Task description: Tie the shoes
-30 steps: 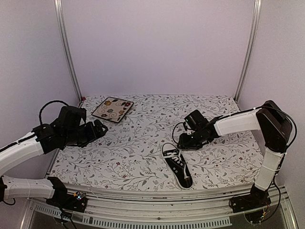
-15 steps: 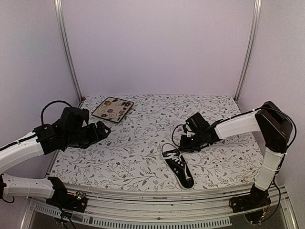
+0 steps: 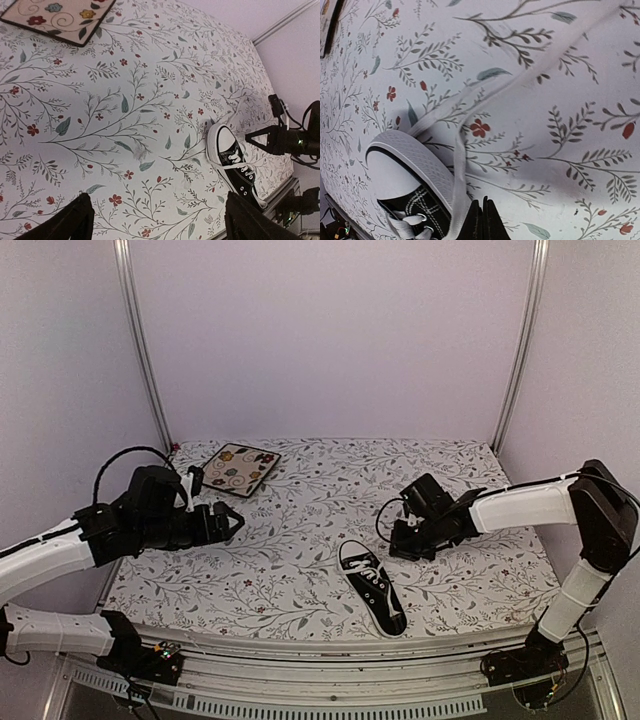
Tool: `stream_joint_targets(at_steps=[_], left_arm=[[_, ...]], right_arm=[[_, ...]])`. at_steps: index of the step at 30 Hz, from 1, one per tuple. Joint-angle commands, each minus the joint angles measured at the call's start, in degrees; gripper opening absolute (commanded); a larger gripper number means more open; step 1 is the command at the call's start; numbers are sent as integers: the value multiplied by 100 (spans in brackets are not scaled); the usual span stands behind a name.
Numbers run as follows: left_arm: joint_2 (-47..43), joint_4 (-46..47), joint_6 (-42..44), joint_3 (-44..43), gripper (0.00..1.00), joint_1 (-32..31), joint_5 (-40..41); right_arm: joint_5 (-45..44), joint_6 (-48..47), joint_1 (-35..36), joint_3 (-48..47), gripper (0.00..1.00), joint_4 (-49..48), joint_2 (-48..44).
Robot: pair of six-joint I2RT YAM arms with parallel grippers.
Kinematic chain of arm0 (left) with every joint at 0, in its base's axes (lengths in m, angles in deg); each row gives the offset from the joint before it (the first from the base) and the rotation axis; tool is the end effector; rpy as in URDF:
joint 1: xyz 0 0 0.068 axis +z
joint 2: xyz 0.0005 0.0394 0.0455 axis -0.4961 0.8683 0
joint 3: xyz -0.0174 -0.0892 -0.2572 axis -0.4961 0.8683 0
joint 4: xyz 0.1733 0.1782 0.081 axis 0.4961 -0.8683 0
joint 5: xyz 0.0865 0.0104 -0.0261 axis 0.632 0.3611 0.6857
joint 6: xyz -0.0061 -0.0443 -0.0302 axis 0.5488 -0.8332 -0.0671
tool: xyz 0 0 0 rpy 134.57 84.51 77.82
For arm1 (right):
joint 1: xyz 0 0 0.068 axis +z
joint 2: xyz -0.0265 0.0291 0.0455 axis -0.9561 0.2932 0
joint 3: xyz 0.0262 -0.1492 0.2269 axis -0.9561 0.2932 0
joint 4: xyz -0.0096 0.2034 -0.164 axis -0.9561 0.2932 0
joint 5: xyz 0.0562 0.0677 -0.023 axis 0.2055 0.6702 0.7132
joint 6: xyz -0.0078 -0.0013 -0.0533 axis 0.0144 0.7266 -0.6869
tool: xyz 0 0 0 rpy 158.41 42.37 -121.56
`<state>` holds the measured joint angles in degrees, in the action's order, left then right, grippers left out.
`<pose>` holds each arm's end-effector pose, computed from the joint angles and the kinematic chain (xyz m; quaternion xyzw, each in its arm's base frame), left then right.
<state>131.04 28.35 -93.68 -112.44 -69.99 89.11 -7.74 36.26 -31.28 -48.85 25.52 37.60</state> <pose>0.1580 -0.1302 0.2618 -0.0400 0.8934 -0.2712 0.3559 0.2437 0.2200 0.1585 0.0372 0.9619 0.2107 0.1700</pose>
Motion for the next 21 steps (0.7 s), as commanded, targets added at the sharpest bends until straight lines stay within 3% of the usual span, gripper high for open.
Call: stream_joint_targets(at_steps=[1, 7, 8, 10, 11, 17, 21], left_arm=[[276, 898, 765, 190, 91, -88, -680], [771, 1669, 1280, 85, 91, -92, -1207], [928, 1770, 1422, 21, 90, -90, -1269], [1407, 1946, 1624, -201, 88, -112, -1349], [1688, 1985, 1733, -347, 85, -137, -1365], [3553, 1781, 2386, -1994, 63, -656, -1215], [4792, 1292, 2679, -3306, 56, -1037, -1012]], right_arm=[[-436, 934, 193, 430, 2, 667, -254], [-577, 1733, 403, 474, 2, 945, -453], [-637, 1742, 404, 391, 5, 1015, -501], [-897, 1659, 380, 135, 25, 1220, -607], [-986, 1537, 340, 7, 30, 1361, -641], [-1068, 966, -308, -7, 37, 1567, -1204], [-1122, 366, -822, 67, 50, 1491, -1653]])
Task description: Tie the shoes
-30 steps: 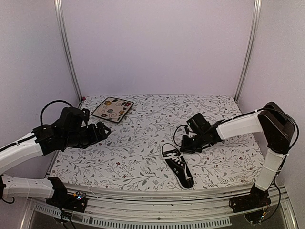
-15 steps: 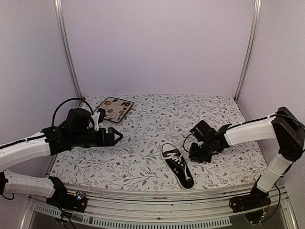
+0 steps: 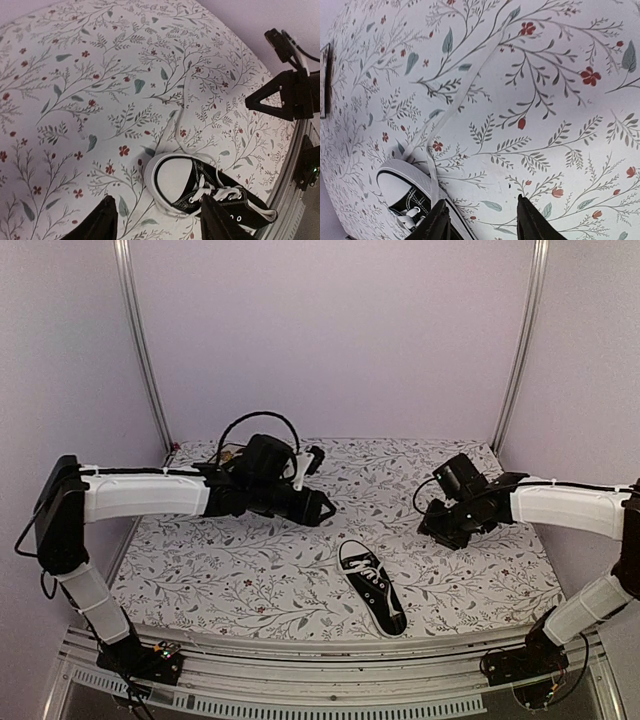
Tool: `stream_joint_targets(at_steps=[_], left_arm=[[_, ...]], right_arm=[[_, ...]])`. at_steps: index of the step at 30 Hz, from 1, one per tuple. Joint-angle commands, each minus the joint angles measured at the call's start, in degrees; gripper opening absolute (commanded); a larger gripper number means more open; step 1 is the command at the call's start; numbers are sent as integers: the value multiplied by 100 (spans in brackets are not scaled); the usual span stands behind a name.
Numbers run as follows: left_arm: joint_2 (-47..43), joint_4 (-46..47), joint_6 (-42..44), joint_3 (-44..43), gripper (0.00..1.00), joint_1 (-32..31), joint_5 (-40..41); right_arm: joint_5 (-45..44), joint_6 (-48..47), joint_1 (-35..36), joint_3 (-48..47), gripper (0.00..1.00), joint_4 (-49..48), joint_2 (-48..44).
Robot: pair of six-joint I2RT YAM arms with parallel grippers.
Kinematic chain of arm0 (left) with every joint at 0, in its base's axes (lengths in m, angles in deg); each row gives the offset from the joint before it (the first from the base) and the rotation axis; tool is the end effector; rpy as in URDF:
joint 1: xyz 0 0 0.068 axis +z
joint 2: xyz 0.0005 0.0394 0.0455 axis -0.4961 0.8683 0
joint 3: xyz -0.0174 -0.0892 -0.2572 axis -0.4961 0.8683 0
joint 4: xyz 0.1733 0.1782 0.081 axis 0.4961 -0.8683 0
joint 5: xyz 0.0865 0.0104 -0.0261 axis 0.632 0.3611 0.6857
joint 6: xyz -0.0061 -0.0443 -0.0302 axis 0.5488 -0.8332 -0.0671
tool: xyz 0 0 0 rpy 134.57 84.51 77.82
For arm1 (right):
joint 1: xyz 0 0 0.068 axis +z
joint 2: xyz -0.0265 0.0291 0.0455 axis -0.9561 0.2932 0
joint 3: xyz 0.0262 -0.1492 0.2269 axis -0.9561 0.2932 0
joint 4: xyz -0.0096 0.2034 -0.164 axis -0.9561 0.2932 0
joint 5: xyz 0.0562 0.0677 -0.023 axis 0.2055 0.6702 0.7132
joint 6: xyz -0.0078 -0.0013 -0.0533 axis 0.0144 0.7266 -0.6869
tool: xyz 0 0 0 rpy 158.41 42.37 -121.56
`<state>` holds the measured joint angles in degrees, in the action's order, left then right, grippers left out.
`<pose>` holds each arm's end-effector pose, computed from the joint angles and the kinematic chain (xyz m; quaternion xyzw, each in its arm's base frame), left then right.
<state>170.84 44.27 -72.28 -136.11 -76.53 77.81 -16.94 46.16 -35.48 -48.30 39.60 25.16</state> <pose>0.2483 -0.2706 0.2412 0.2197 0.8670 -0.2946 0.3365 0.2308 0.1726 0.2051 0.1761 0.9509 0.1527 0.2037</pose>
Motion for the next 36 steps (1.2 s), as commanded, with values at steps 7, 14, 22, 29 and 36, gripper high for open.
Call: stream_joint_targets(at_steps=[7, 14, 22, 29, 36], left_arm=[[3017, -1594, 592, -3359, 47, -700, 86], [4196, -2515, 438, -4844, 36, -762, 292], [4522, -2712, 394, -5125, 32, -778, 548], [4796, -3056, 701, -5647, 29, -780, 583], [5489, -3962, 879, -6956, 30, -771, 287]], right_arm=[[288, -1732, -1350, 52, 52, -274, -447], [955, -2215, -1798, 224, 52, -616, -430], [1363, -2286, -2003, 561, 52, -939, -487], [1601, -2221, -2049, 622, 52, -1149, -316], [1691, -2217, -2051, 665, 52, -1195, -341]])
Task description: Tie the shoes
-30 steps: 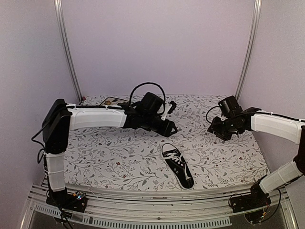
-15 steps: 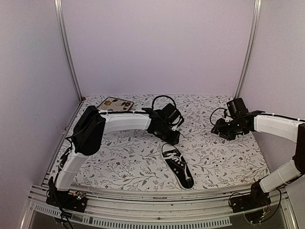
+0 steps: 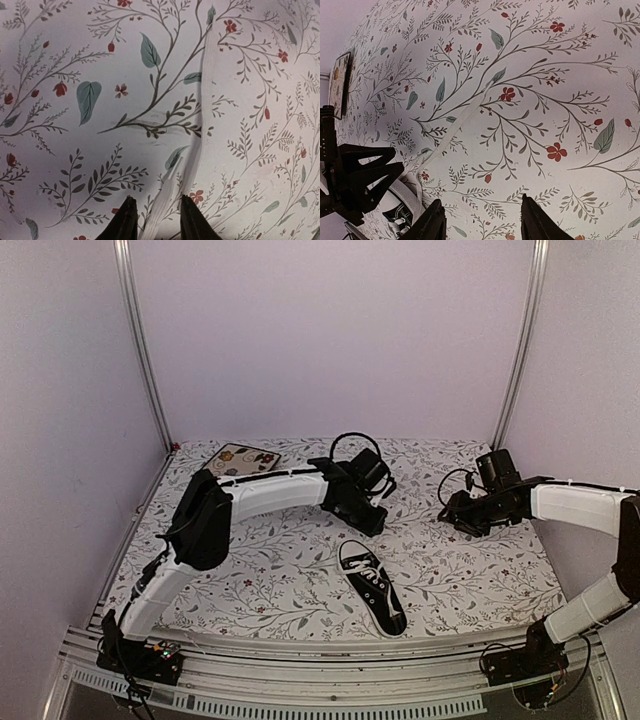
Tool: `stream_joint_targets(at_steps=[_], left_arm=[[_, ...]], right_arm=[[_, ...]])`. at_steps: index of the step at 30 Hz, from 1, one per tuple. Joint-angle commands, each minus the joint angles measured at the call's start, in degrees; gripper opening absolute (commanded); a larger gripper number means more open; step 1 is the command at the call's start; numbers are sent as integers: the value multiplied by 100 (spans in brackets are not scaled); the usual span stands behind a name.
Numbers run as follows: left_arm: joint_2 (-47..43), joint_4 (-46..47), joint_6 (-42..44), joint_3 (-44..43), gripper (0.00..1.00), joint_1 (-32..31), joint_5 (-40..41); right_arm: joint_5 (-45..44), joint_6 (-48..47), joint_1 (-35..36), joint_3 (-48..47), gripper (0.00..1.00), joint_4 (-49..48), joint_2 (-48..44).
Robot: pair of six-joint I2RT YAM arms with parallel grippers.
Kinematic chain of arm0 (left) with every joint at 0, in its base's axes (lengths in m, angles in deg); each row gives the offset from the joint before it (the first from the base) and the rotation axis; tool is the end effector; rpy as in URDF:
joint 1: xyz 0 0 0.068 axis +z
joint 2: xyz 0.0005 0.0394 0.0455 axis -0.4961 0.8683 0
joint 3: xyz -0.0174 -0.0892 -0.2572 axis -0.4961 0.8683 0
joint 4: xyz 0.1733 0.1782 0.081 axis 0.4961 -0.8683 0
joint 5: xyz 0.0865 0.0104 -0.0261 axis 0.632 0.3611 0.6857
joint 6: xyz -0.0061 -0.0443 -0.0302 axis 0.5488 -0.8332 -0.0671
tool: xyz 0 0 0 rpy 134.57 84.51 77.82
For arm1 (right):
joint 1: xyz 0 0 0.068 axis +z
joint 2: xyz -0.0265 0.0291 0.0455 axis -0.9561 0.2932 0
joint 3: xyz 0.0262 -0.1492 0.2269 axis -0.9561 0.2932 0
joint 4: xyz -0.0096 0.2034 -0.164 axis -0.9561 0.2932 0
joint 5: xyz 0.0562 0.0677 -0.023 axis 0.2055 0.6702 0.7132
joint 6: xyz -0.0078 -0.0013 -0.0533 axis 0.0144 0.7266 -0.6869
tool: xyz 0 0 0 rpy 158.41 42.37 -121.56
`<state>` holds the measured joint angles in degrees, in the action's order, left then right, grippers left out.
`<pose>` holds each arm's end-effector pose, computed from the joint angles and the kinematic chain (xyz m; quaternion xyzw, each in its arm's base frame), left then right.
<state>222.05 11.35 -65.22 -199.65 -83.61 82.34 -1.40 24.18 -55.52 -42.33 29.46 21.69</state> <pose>0.3211 -0.4422 0.1559 0.3272 0.9031 -0.1727 0.2181 0.2660 0.0901 0.2009 0.1176 0.9386 0.2135 0.2441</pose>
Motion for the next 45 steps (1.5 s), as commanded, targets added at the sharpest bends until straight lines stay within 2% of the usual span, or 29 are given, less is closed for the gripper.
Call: stream_joint_targets(at_steps=[1, 7, 13, 19, 24, 26, 31, 34, 41, 45], left_arm=[[429, -752, 157, -713, 30, -63, -160], [527, -989, -155, -912, 27, 15, -584], [364, -584, -665, -308, 31, -136, -950], [313, -601, -871, -37, 30, -222, -460], [229, -588, -718, 79, 23, -254, -122], [207, -407, -469, 193, 20, -299, -219], [172, -272, 125, 281, 1, -614, -48], [-199, 28, 216, 844, 0, -755, 165], [-1702, 1773, 432, 3166, 0, -791, -140], [-2171, 2216, 475, 3906, 0, -792, -181]], right_arm=[[146, -5, -49, 77, 52, -200, -6], [320, 83, -55, 224, 52, -329, -74], [876, 23, -47, 443, 54, -640, -52], [1129, -117, 39, 578, 55, -717, -15], [1076, -177, 291, 593, 51, -694, 8], [1066, -152, 412, 614, 50, -725, 34], [1080, -15, 691, 634, 46, -755, 129], [1146, 12, 980, 688, 44, -731, 154], [1573, 249, 1882, 1308, 43, -1171, -24], [1734, 511, 2380, 1520, 43, -1433, 12]])
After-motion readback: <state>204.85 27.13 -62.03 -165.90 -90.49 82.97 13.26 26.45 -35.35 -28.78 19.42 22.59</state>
